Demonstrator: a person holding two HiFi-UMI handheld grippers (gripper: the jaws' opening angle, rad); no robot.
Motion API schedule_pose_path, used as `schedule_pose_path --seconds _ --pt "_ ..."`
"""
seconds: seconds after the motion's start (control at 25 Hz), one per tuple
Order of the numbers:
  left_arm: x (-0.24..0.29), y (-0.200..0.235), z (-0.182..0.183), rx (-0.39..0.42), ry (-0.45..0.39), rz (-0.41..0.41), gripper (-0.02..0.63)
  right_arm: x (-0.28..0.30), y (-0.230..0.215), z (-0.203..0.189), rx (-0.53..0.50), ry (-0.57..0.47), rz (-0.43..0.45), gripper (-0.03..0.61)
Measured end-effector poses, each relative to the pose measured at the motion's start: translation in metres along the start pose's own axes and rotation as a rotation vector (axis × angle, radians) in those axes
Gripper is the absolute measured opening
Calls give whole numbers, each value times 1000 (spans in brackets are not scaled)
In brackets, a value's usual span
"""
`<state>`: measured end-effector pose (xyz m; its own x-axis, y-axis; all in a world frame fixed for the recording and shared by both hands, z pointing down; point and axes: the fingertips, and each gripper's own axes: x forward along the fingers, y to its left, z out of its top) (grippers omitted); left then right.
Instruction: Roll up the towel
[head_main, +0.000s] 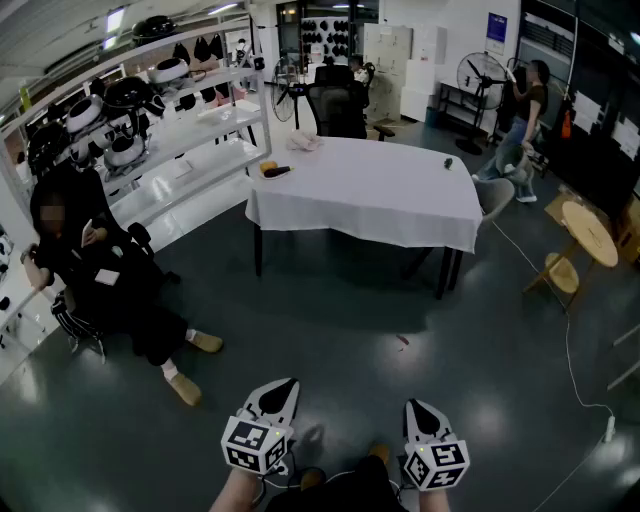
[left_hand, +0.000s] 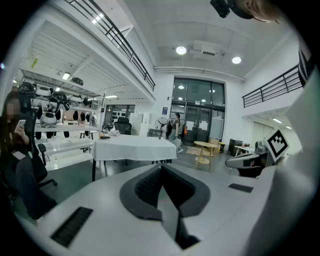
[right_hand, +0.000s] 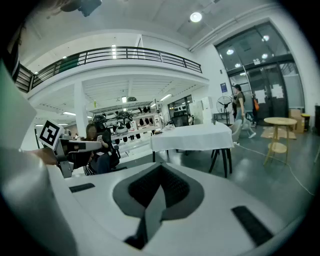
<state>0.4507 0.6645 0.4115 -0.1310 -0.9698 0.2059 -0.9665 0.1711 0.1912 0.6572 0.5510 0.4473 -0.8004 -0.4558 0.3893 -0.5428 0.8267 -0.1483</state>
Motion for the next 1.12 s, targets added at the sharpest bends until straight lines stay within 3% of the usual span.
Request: schedule_pose_path --seconds 0.28,0.6,0.84,0.88,1.0,1.12 --pt "-67 32 -11 -49 -39 79 12 -21 57 8 -34 -67 30 8" --pt "-89 28 -3 -61 -94 58 12 -39 69 1 -48 -78 7 8" --pt "-100 40 -7 -73 -78 59 28 -39 73 2 -40 -90 -60 6" --pt "-102 43 -7 -87 -78 49 75 -37 77 1 -40 -85 -51 53" --pt "-105 54 -8 -152 -89 11 340 -32 90 -6 -36 -58 -27 263" --pt "-109 64 -11 -175 -94 27 374 -27 93 -9 -35 -38 -27 344"
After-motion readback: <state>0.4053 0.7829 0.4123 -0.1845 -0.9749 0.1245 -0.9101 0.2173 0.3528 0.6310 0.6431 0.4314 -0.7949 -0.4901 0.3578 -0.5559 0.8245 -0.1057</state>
